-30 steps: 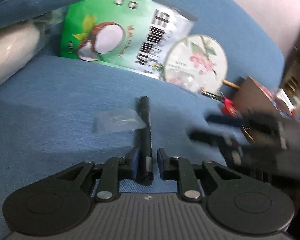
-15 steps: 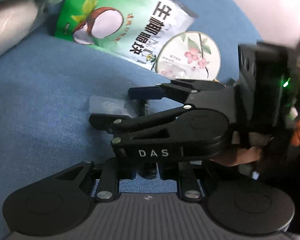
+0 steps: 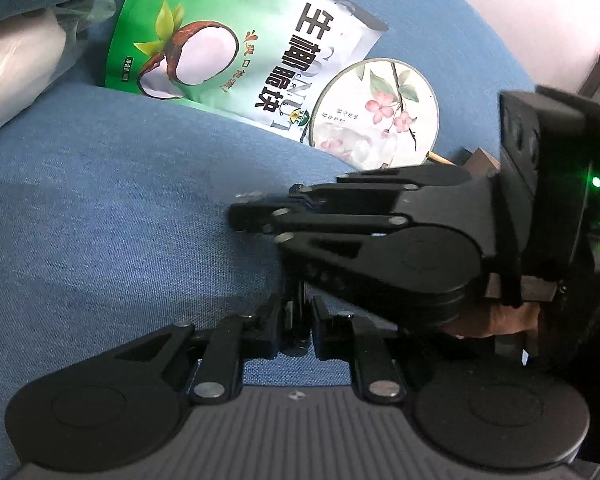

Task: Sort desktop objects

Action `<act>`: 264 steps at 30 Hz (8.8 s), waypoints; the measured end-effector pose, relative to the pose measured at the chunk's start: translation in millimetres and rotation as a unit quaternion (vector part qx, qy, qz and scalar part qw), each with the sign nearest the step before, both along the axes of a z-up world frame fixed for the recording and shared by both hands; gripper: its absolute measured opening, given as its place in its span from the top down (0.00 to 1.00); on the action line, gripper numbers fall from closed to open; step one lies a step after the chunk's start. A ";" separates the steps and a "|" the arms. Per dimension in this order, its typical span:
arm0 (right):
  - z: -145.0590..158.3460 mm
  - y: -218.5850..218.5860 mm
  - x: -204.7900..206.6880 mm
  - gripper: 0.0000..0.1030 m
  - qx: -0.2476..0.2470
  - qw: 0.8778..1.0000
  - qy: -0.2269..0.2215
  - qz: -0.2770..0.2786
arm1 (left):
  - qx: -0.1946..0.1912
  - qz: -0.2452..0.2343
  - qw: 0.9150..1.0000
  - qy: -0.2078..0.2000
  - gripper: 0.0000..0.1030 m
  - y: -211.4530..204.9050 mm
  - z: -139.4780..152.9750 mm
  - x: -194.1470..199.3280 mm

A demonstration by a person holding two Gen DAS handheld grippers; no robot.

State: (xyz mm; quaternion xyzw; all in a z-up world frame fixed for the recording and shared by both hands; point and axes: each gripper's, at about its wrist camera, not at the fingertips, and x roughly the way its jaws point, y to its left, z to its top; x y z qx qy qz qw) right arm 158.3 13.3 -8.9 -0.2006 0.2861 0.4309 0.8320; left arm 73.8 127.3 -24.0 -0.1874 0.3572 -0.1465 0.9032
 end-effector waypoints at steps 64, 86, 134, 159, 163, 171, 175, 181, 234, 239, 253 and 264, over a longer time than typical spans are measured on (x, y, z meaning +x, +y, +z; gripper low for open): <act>77.6 -453.3 -17.6 1.00 0.099 0.720 -0.195 -0.659 | 0.045 -0.286 0.941 -0.172 0.87 -433.8 129.9 96.9; 75.4 -434.7 -24.2 0.13 0.122 0.727 -0.177 -0.652 | 0.057 -0.235 0.948 -0.206 0.11 -395.4 130.6 89.4; -12.5 -174.6 1.8 0.39 -0.150 0.898 -0.154 -0.383 | 0.022 -0.130 0.988 -0.083 0.32 -161.0 38.7 86.6; -19.1 -197.0 38.5 0.67 -0.125 0.882 -0.080 -0.448 | -0.009 -0.117 0.991 -0.068 0.33 -135.3 20.1 101.4; -17.6 -209.0 49.1 0.69 -0.092 0.878 -0.046 -0.467 | -0.013 -0.117 0.991 -0.070 0.33 -130.7 23.6 97.1; -6.6 -224.3 29.0 0.89 -0.031 0.902 0.016 -0.431 | -0.008 -0.128 0.989 -0.072 0.33 -150.8 22.0 109.4; -9.8 -215.6 18.2 0.89 -0.052 0.912 -0.008 -0.408 | -0.008 -0.133 0.989 -0.068 0.33 -178.3 19.3 130.1; -12.5 -210.5 16.2 0.89 -0.061 0.911 -0.026 -0.407 | -0.013 -0.127 0.991 -0.048 0.42 -221.3 13.9 168.4; 23.1 -231.3 -18.1 0.96 0.078 0.936 -0.007 -0.342 | 0.140 -0.086 0.984 -0.065 0.71 -158.7 51.3 55.8; 4.2 -213.5 -15.8 0.52 0.063 0.945 0.005 -0.320 | 0.133 -0.076 0.987 -0.040 0.71 -142.7 39.6 54.4; -2.1 -193.2 -2.8 0.75 0.059 0.948 0.016 -0.311 | 0.120 -0.054 0.991 -0.019 0.71 -120.5 33.9 54.6; 75.2 -232.6 -33.3 0.75 0.166 0.927 -0.069 -0.330 | 0.113 -0.096 0.987 -0.068 0.71 -159.0 76.0 51.6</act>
